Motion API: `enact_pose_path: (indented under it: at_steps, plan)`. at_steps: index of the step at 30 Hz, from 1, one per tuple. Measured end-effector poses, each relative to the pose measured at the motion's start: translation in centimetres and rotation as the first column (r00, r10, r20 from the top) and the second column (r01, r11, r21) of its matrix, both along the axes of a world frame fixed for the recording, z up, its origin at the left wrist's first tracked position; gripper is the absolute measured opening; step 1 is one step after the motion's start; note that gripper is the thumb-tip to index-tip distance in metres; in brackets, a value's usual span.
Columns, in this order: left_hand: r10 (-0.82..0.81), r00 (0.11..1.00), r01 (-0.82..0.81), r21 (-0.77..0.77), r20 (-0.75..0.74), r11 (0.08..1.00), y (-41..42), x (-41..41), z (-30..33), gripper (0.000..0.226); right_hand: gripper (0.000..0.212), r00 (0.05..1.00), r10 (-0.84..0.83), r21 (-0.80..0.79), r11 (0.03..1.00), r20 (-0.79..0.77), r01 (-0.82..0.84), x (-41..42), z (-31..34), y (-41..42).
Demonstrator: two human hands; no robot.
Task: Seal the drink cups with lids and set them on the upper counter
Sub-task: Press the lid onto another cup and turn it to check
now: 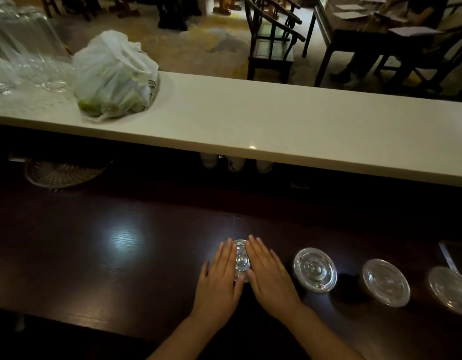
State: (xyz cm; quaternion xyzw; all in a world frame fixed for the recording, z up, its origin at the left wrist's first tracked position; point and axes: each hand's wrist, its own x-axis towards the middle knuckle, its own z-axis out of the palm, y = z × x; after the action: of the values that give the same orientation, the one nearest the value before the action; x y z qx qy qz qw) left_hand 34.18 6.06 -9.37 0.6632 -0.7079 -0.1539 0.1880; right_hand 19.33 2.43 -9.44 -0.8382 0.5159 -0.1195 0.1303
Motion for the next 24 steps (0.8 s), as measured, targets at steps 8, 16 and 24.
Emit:
enact_pose_path:
  at_steps: [8,16,24]
  plan:
    - [-0.036,0.999,0.037,0.007,-0.035,0.999,-0.3,0.2,-0.1,0.059,0.057,0.999,-0.03,0.005,1.0,-0.043,0.03,0.3,0.0,0.1]
    - [-0.158,0.932,0.141,-0.076,-0.327,0.987,0.2,1.6,0.0,0.083,0.055,0.986,-0.034,-0.059,0.997,0.165,0.044,-0.1,1.1,1.6]
    - [-0.01,0.839,-0.047,-0.092,-0.545,0.995,-0.1,1.2,-0.8,0.06,0.018,0.986,0.138,-0.438,0.895,0.093,-0.084,-0.9,0.9,1.6]
